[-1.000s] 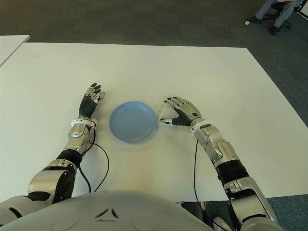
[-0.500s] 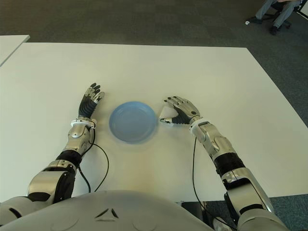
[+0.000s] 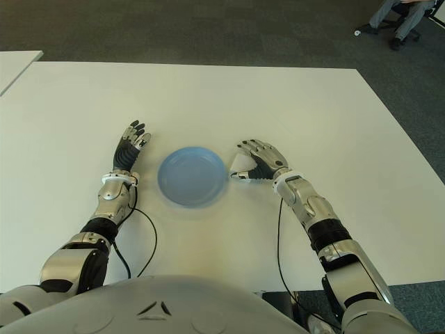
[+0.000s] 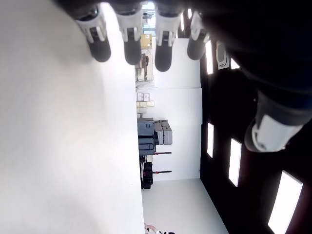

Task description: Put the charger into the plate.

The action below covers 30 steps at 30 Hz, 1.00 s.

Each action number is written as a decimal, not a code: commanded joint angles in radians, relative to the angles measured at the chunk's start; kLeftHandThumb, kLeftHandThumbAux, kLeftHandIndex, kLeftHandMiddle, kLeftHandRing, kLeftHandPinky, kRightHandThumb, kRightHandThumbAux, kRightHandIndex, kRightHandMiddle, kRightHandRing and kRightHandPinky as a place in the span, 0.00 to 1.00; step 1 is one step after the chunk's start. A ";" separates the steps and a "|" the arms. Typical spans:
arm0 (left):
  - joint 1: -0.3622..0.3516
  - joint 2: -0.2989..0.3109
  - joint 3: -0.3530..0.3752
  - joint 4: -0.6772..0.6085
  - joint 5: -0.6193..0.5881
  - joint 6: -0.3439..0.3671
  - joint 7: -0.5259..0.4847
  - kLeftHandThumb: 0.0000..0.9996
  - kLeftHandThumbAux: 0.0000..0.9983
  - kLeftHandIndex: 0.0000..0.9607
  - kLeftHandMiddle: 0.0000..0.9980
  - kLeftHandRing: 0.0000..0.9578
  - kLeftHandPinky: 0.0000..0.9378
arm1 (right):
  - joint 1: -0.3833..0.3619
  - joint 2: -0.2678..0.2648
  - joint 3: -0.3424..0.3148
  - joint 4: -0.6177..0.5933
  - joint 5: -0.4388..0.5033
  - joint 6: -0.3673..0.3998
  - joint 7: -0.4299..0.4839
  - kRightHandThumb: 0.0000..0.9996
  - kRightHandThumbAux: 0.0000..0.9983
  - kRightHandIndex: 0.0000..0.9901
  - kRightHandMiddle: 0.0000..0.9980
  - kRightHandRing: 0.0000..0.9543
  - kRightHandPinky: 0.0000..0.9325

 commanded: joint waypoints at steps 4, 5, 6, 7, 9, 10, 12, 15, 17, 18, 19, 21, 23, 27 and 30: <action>0.056 -0.011 -0.004 0.033 -0.001 0.049 -0.006 0.00 0.53 0.05 0.13 0.10 0.06 | 0.003 -0.010 0.015 0.014 -0.004 -0.005 -0.016 0.31 0.27 0.00 0.00 0.00 0.00; 0.056 -0.011 -0.005 0.032 0.000 0.050 -0.006 0.00 0.53 0.05 0.13 0.10 0.06 | 0.006 -0.013 0.014 0.009 -0.003 -0.005 -0.016 0.31 0.27 0.00 0.00 0.00 0.00; 0.056 -0.011 -0.005 0.031 0.000 0.051 -0.005 0.00 0.53 0.05 0.13 0.10 0.06 | 0.009 -0.015 0.014 0.002 -0.002 -0.005 -0.015 0.31 0.27 0.00 0.00 0.00 0.00; 0.056 -0.011 -0.005 0.031 0.001 0.052 -0.004 0.00 0.53 0.05 0.12 0.10 0.06 | 0.012 -0.017 0.013 -0.002 -0.001 -0.005 -0.014 0.31 0.27 0.00 0.00 0.00 0.00; 0.057 -0.011 -0.005 0.029 0.001 0.053 -0.004 0.00 0.54 0.05 0.12 0.10 0.06 | 0.015 -0.019 0.013 -0.008 0.000 -0.005 -0.013 0.31 0.26 0.00 0.00 0.00 0.00; 0.057 -0.010 -0.006 0.028 0.002 0.054 -0.003 0.00 0.54 0.05 0.12 0.10 0.07 | 0.021 -0.023 0.011 -0.019 0.001 -0.007 -0.012 0.31 0.26 0.00 0.00 0.00 0.00; 0.058 -0.009 -0.007 0.026 0.004 0.055 -0.004 0.00 0.54 0.05 0.12 0.10 0.07 | 0.032 -0.031 0.008 -0.039 0.004 -0.010 -0.009 0.31 0.26 0.00 0.00 0.00 0.00; 0.058 -0.007 -0.008 0.025 0.004 0.055 -0.007 0.00 0.53 0.05 0.12 0.10 0.07 | 0.045 -0.039 0.003 -0.065 0.009 -0.009 -0.005 0.30 0.26 0.00 0.00 0.00 0.00; 0.056 -0.005 -0.009 0.027 0.005 0.055 -0.010 0.00 0.53 0.05 0.12 0.10 0.07 | 0.049 -0.042 0.002 -0.077 0.008 -0.008 -0.005 0.30 0.27 0.00 0.00 0.00 0.00; 0.056 -0.004 -0.010 0.028 0.006 0.053 -0.011 0.00 0.53 0.05 0.12 0.10 0.07 | 0.052 -0.044 0.001 -0.082 0.007 -0.007 -0.007 0.30 0.27 0.00 0.00 0.00 0.00; 0.056 -0.003 -0.011 0.029 0.008 0.052 -0.011 0.00 0.53 0.05 0.12 0.10 0.07 | 0.054 -0.045 0.001 -0.086 0.006 -0.006 -0.008 0.29 0.27 0.00 0.00 0.00 0.00; 0.055 0.000 -0.012 0.032 0.010 0.050 -0.012 0.00 0.52 0.05 0.12 0.10 0.06 | 0.056 -0.046 0.001 -0.091 0.004 -0.005 -0.010 0.29 0.27 0.00 0.00 0.00 0.00; 0.054 0.001 -0.013 0.033 0.011 0.050 -0.013 0.00 0.52 0.05 0.12 0.10 0.06 | 0.059 -0.047 0.001 -0.095 0.003 -0.006 -0.012 0.28 0.27 0.00 0.00 0.00 0.00; 0.053 0.002 -0.014 0.035 0.010 0.053 -0.014 0.00 0.52 0.05 0.12 0.10 0.07 | 0.080 -0.057 -0.008 -0.128 0.006 -0.004 -0.008 0.29 0.27 0.00 0.00 0.00 0.00; 0.053 0.002 -0.015 0.035 0.012 0.054 -0.012 0.00 0.52 0.05 0.12 0.10 0.06 | 0.089 -0.060 -0.012 -0.142 0.007 -0.001 -0.004 0.29 0.27 0.00 0.00 0.00 0.00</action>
